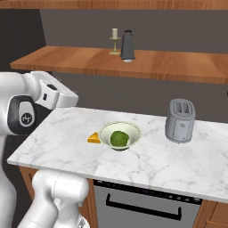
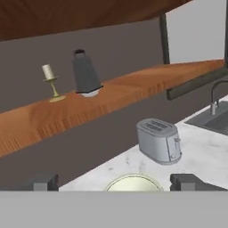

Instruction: Pick the cheese from the fridge and the cheese grater from the cabinet and place them next to the salad bowl.

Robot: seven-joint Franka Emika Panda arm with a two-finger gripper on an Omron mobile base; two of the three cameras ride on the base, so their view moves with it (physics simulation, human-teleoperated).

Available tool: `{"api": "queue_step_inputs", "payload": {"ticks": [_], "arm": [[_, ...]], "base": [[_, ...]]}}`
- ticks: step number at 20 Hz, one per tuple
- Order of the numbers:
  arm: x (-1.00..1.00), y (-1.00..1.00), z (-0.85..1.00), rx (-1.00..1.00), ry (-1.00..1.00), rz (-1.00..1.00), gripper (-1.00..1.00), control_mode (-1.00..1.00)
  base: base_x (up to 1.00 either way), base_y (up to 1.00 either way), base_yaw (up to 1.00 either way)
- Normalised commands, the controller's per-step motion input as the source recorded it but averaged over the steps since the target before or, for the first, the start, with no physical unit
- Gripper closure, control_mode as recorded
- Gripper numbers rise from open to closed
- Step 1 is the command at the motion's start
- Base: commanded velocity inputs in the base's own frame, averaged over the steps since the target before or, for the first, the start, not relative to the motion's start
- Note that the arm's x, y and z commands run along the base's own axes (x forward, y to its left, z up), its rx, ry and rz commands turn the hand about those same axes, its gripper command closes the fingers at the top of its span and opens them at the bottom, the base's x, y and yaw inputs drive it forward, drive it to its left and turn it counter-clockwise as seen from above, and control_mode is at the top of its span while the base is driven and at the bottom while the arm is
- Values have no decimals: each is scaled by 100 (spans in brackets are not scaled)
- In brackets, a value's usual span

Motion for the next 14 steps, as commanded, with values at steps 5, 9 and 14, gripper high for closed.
{"api": "queue_step_inputs", "payload": {"ticks": [5,9,14], "arm": [[2,0,42,-20,0,-8,-100,-100],[48,-6,28,-26,4,-22,-100,-100],[60,-16,20,-17,2,-28,-100,-100]], "base": [[0,0,0],[0,0,0],[0,0,0]]}}
